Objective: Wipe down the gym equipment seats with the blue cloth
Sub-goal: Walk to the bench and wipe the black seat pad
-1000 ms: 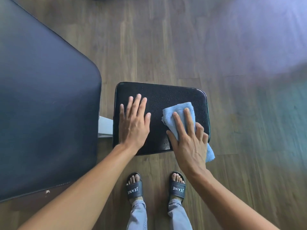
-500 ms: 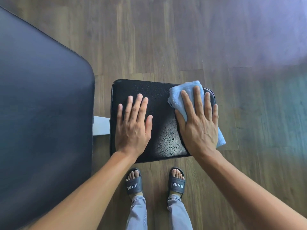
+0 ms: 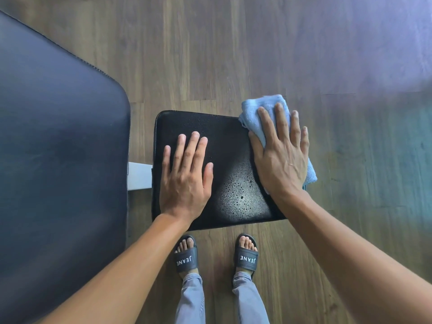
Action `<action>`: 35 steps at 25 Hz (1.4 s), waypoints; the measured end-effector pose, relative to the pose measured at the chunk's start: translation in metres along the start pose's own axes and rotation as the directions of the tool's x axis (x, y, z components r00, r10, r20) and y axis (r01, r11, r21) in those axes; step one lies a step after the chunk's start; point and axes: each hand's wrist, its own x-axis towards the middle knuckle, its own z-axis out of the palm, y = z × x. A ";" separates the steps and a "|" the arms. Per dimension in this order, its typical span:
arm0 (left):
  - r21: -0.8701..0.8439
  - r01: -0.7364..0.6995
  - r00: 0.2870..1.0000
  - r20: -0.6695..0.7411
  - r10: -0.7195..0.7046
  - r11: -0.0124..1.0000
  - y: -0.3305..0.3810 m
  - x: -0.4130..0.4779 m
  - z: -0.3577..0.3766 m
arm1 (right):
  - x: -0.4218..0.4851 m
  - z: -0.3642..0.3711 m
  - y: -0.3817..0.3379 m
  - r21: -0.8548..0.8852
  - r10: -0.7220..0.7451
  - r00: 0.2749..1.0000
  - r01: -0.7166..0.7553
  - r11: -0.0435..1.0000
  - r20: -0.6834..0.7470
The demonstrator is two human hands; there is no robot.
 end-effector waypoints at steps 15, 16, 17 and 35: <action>-0.024 -0.003 1.000 -0.002 0.003 1.000 0.001 0.002 -0.001 | -0.044 0.003 0.002 -0.041 0.076 0.997 -0.075 0.996 0.031; -0.025 -0.005 1.000 -0.001 0.005 1.000 0.002 0.003 -0.001 | -0.036 0.005 -0.003 -0.029 0.123 0.992 -0.122 0.992 0.029; -0.029 -0.003 1.000 0.004 0.003 1.000 0.001 0.003 -0.001 | -0.031 0.007 -0.010 -0.026 0.158 0.987 -0.157 0.987 0.028; -0.142 0.167 0.981 0.124 -0.150 0.976 0.102 0.067 -0.006 | -0.011 0.008 0.013 0.139 0.098 0.995 -0.100 0.985 0.017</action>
